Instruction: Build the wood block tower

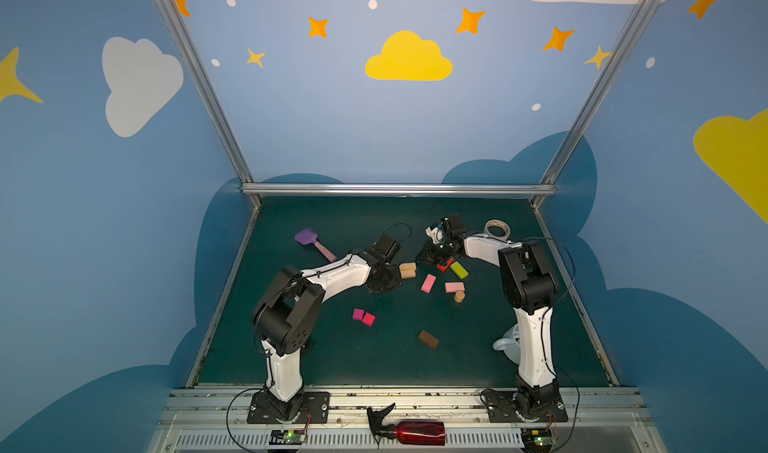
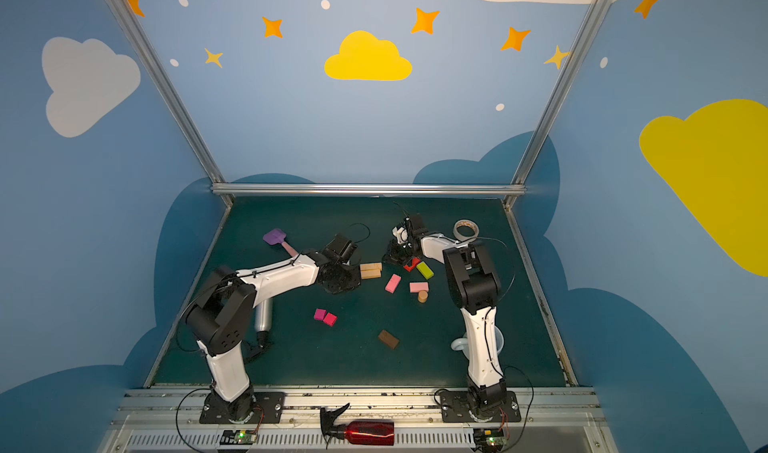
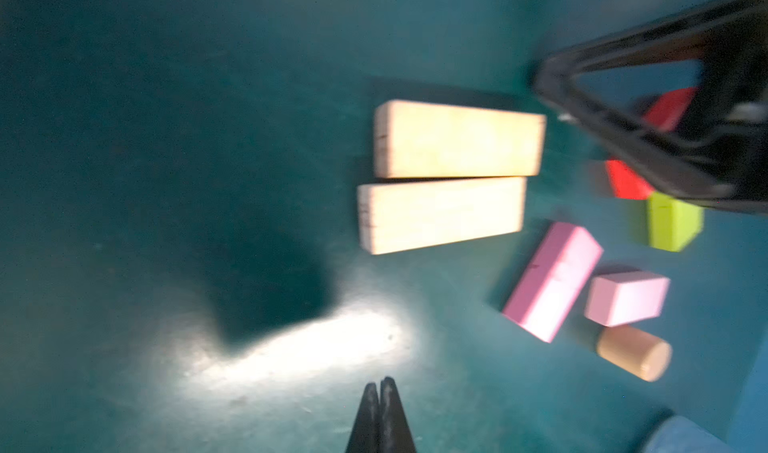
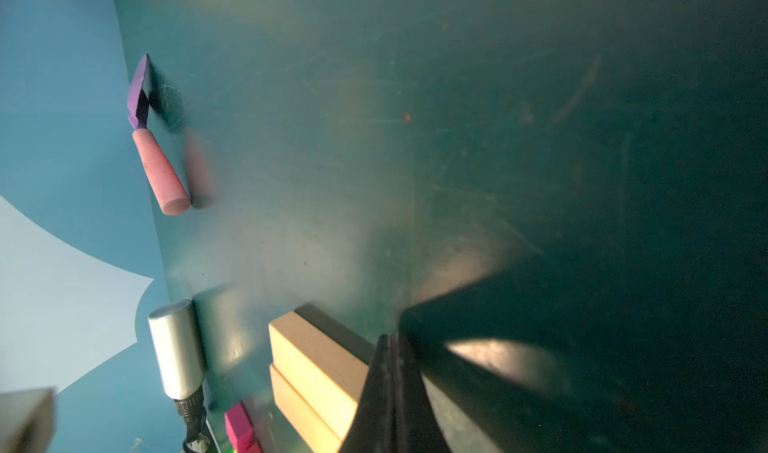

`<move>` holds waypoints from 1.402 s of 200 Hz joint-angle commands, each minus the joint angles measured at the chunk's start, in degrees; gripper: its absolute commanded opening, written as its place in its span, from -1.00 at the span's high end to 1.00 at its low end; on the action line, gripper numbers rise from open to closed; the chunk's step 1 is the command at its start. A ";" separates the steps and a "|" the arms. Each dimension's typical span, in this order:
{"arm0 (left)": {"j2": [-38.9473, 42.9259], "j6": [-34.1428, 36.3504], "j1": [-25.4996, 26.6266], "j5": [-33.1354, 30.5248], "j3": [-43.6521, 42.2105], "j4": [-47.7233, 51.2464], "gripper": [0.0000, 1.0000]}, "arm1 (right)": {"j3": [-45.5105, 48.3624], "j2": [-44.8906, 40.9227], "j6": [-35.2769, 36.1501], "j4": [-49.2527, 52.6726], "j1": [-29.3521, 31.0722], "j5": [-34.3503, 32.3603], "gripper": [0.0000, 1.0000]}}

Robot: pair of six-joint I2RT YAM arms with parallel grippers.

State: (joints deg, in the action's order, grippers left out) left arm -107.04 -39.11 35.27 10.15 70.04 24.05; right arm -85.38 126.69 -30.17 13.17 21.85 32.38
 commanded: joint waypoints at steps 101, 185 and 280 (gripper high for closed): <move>-7.92 0.22 -1.12 1.12 4.28 -1.32 0.91 | 5.02 -2.24 -0.94 0.16 0.30 -1.10 1.00; -11.25 0.17 -2.22 0.58 7.11 -1.30 0.91 | 7.05 -2.81 -1.39 -0.74 0.83 -0.65 1.00; -12.53 1.20 -2.57 0.10 8.82 -0.19 0.91 | 8.86 -4.84 -1.57 -1.39 1.18 -0.41 1.00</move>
State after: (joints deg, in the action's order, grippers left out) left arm -117.08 -39.16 33.26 11.94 78.24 22.20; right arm -77.80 122.85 -31.55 8.25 22.52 32.84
